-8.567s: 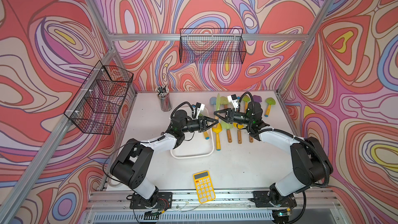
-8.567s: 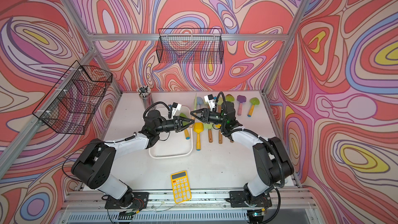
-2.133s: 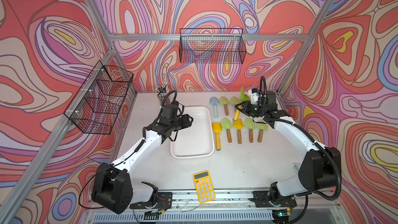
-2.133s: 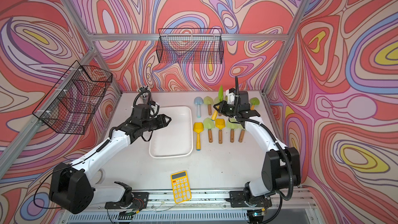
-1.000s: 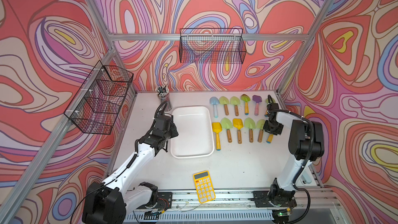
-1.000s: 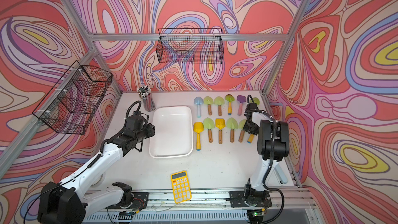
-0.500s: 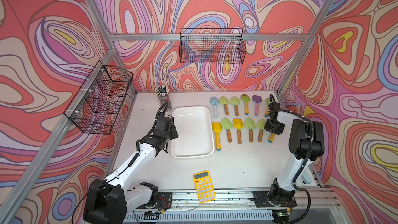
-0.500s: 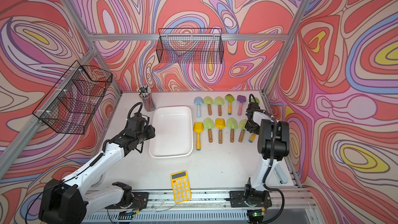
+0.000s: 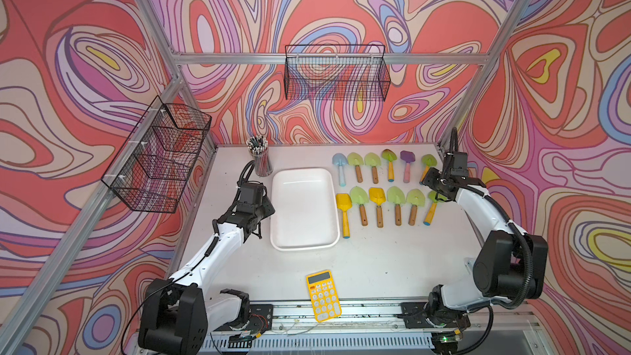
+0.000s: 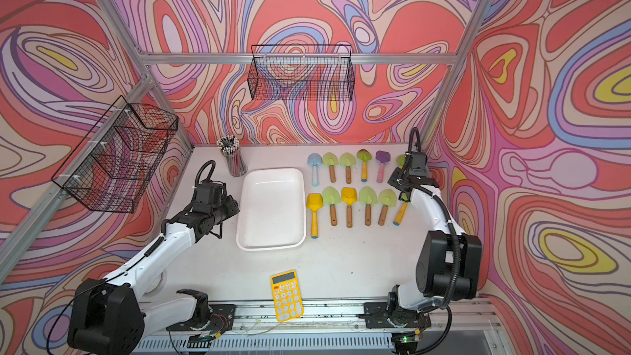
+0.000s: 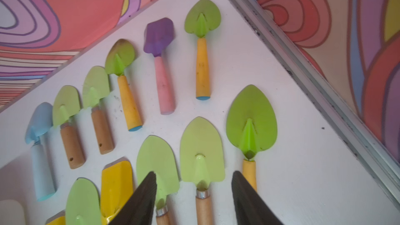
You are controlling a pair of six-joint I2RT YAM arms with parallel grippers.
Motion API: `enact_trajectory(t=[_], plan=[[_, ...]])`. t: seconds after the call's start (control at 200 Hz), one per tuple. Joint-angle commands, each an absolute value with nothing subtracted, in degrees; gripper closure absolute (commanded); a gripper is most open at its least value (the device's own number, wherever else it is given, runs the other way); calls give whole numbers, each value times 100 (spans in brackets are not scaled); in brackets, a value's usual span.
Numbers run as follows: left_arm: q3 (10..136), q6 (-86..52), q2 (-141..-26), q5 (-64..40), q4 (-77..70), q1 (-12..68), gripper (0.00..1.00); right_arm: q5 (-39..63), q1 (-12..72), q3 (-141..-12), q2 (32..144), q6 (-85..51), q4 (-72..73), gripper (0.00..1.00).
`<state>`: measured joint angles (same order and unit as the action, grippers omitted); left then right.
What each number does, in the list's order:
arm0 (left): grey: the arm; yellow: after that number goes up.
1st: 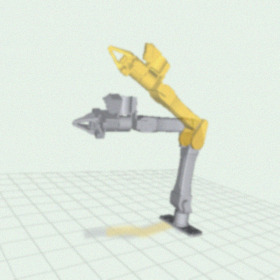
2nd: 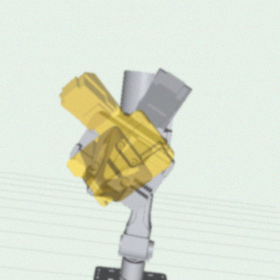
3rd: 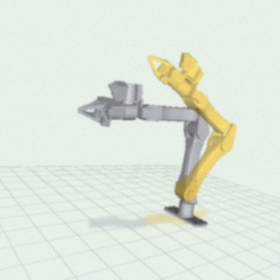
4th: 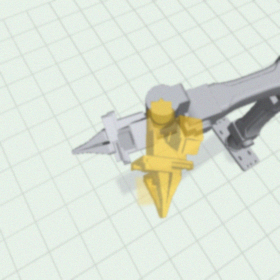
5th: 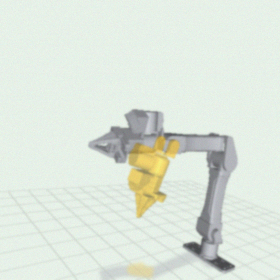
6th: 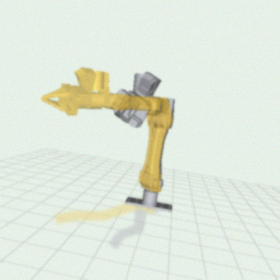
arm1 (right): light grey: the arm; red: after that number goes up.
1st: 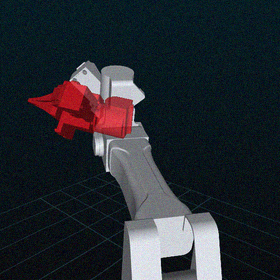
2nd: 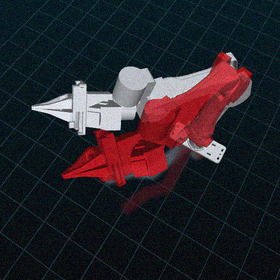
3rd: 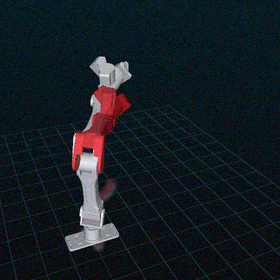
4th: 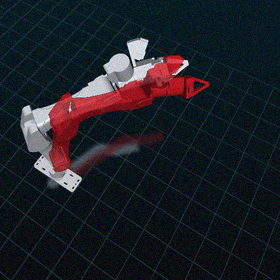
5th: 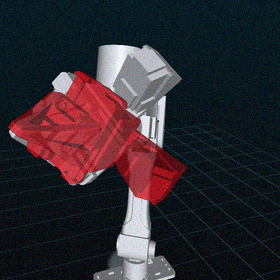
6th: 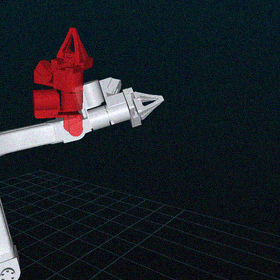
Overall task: Take the shovel out of the storage box
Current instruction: Place the shovel at the center of the board, then reset both arms
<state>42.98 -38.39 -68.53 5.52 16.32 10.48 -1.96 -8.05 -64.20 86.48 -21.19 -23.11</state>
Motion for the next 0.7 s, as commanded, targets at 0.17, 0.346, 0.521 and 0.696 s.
enact_trajectory(t=[0.17, 0.346, 0.521, 0.696], plan=[[4841, -4180, -7269, 1240, 1894, 464, 31, -520, -293, -6033, 9059, -1872, -1358, 38], [4637, -3817, -7805, 1424, 1116, 146, 20, -1015, -194, -5343, 9015, -1641, -232, 36], [4601, -2896, -8276, 1599, 495, 11, 10, -1488, -155, -4634, 8831, -1279, 905, 32], [3920, -1767, -8046, 778, -1221, -210, 0, -1557, -150, -4232, 8871, -947, 1634, 29]])
